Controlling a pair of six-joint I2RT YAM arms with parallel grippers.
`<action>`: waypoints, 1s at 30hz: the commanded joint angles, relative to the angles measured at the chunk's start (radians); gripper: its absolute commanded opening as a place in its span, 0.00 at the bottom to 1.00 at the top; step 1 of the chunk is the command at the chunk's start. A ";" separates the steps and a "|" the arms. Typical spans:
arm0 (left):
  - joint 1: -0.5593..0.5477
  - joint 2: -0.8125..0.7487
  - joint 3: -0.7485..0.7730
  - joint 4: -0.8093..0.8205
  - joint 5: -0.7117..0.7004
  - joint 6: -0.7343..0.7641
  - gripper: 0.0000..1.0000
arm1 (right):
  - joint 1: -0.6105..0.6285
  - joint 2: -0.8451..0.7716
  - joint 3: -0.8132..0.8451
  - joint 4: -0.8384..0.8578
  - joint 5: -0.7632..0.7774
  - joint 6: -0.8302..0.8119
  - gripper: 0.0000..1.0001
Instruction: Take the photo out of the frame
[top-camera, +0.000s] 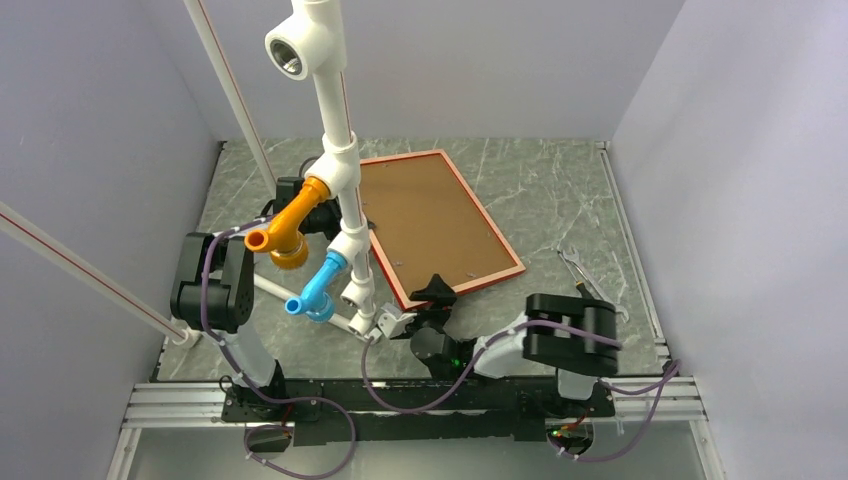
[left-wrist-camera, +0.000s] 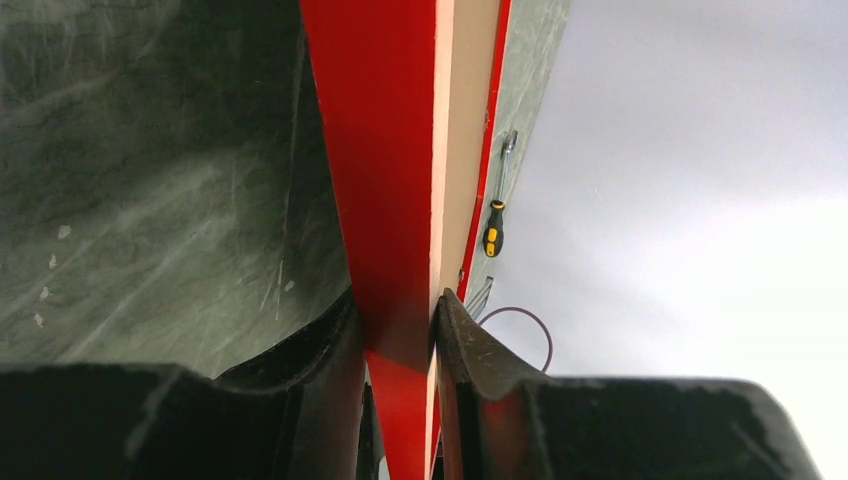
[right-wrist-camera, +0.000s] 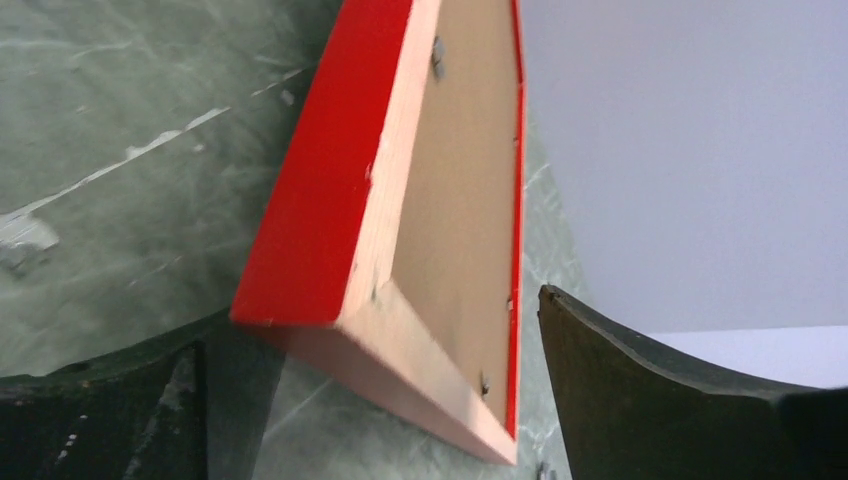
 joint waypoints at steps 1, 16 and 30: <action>0.009 -0.046 0.052 0.023 0.014 0.031 0.00 | -0.040 0.119 -0.008 0.569 0.070 -0.295 0.88; 0.009 -0.033 0.048 0.033 0.010 0.029 0.00 | -0.090 0.107 -0.077 0.573 -0.015 -0.190 0.31; 0.046 -0.164 0.071 -0.013 -0.049 0.151 0.62 | -0.091 -0.229 -0.164 0.200 -0.063 0.114 0.00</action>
